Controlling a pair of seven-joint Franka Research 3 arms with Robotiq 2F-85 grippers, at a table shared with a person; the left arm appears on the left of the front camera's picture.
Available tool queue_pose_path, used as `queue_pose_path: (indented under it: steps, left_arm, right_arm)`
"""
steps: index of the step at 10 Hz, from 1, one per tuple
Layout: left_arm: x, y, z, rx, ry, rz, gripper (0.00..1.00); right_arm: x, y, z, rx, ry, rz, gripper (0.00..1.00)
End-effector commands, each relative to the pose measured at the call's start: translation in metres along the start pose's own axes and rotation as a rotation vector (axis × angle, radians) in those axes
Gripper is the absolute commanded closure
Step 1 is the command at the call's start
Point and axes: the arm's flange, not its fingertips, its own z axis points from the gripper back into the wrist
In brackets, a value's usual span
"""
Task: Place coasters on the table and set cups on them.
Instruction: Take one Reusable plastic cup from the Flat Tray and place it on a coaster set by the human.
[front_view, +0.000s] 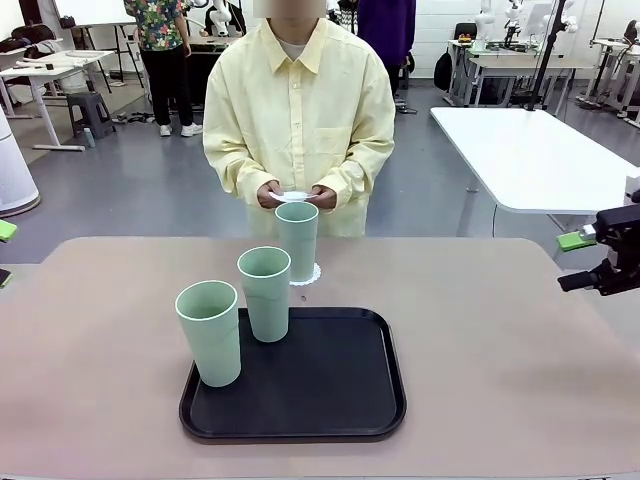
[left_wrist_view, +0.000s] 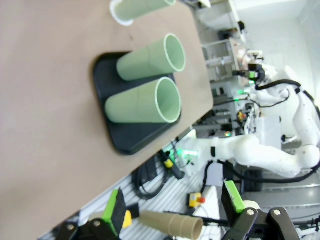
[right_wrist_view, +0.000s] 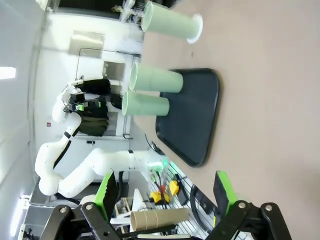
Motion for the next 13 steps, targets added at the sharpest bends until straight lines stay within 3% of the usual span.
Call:
queue_pose_path:
  steps: [1, 5, 6, 7, 13]
  left_arm:
    - [0.0, 0.001, 0.0, -0.019, -0.008, -0.02, 0.0]
    - [0.0, 0.001, 0.0, -0.019, -0.008, -0.02, 0.0]
    - [0.0, 0.001, 0.0, -0.019, -0.008, -0.02, 0.0]
    - [0.0, 0.001, 0.0, -0.019, -0.008, -0.02, 0.0]
    - [0.0, 0.001, 0.0, -0.019, -0.008, -0.02, 0.0]
  right_arm:
    - [-0.007, -0.021, 0.01, 0.119, -0.068, 0.047, 0.0]
    - [-0.013, -0.019, 0.034, 0.169, -0.089, 0.09, 0.0]
    - [-0.011, -0.018, 0.031, 0.145, -0.039, 0.115, 0.0]
    - [-0.018, -0.021, 0.03, 0.151, -0.087, 0.062, 0.0]
    - [-0.018, -0.021, 0.03, 0.151, -0.087, 0.062, 0.0]
